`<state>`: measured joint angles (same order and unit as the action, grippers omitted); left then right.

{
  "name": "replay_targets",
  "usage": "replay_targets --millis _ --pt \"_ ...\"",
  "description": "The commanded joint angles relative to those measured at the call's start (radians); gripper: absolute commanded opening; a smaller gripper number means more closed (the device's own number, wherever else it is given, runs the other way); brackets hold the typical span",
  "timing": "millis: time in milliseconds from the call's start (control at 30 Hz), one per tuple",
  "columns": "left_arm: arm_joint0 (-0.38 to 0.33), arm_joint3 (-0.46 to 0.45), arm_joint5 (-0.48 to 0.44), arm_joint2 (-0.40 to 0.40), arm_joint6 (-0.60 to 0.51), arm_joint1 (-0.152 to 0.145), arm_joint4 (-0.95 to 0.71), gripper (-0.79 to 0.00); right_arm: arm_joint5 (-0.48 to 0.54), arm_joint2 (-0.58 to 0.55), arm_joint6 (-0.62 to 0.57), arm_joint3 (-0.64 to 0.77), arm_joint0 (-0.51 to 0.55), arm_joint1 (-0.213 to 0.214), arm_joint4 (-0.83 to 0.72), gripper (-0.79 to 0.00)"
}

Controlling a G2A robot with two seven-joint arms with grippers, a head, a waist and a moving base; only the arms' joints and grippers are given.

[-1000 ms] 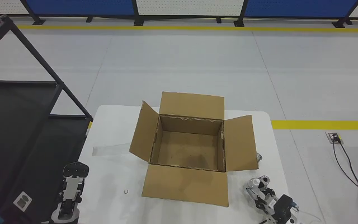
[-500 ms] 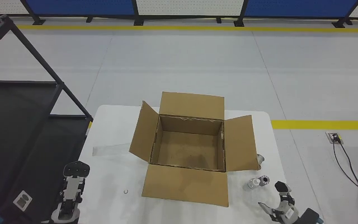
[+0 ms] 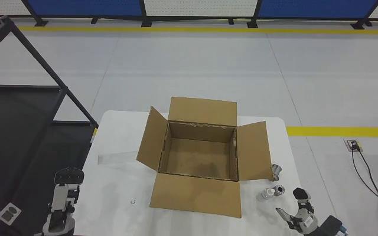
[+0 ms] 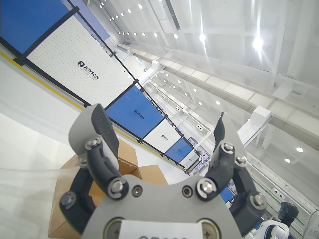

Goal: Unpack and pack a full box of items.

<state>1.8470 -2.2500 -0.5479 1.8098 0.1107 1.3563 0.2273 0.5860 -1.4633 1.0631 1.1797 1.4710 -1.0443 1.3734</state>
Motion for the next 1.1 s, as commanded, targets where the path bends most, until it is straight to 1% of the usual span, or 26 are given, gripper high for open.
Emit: replay_targets --millis 0,100,200,367,433,533,600,667,733,867,1067 --pt "-0.002 0.002 0.005 0.005 -0.003 0.000 -0.004 0.000 -0.013 -0.010 -0.011 0.067 0.027 0.001 -0.015 0.000" --pt "-0.002 0.005 0.008 0.012 0.017 0.002 -0.003 0.000 0.028 -0.031 -0.047 0.150 0.061 0.006 -0.023 0.000" --pt "0.005 0.004 0.009 0.019 0.034 0.004 -0.006 0.000 0.059 -0.039 -0.157 0.211 0.059 0.006 -0.083 0.000" --pt "0.022 0.002 -0.001 0.027 0.050 0.006 -0.004 0.000 0.084 -0.031 -0.335 0.278 0.029 0.002 -0.192 0.000" --pt "0.030 0.004 -0.006 0.030 0.060 0.008 -0.005 0.000 0.119 -0.023 -0.428 0.285 0.000 0.001 -0.246 0.000" --pt "0.039 0.007 -0.011 0.031 0.067 0.010 -0.002 0.000 0.164 -0.007 -0.534 0.277 -0.045 -0.001 -0.322 0.000" --pt "0.042 0.008 -0.014 0.031 0.071 0.011 0.001 0.000 0.158 -0.003 -0.573 0.276 -0.064 -0.003 -0.350 0.000" --pt "0.047 0.007 -0.015 0.030 0.073 0.012 0.003 0.000 0.120 -0.003 -0.606 0.277 -0.076 -0.005 -0.373 0.000" --pt "0.051 0.005 -0.017 0.029 0.075 0.013 0.005 0.000 0.103 0.007 -0.642 0.284 -0.083 -0.009 -0.403 0.000" --pt "0.053 0.003 -0.018 0.030 0.078 0.015 0.010 0.000 0.085 0.031 -0.754 0.294 -0.109 -0.013 -0.442 0.000" --pt "0.056 0.003 -0.017 0.034 0.091 0.018 0.014 0.000 0.086 0.031 -0.760 0.296 -0.111 -0.013 -0.443 0.000"
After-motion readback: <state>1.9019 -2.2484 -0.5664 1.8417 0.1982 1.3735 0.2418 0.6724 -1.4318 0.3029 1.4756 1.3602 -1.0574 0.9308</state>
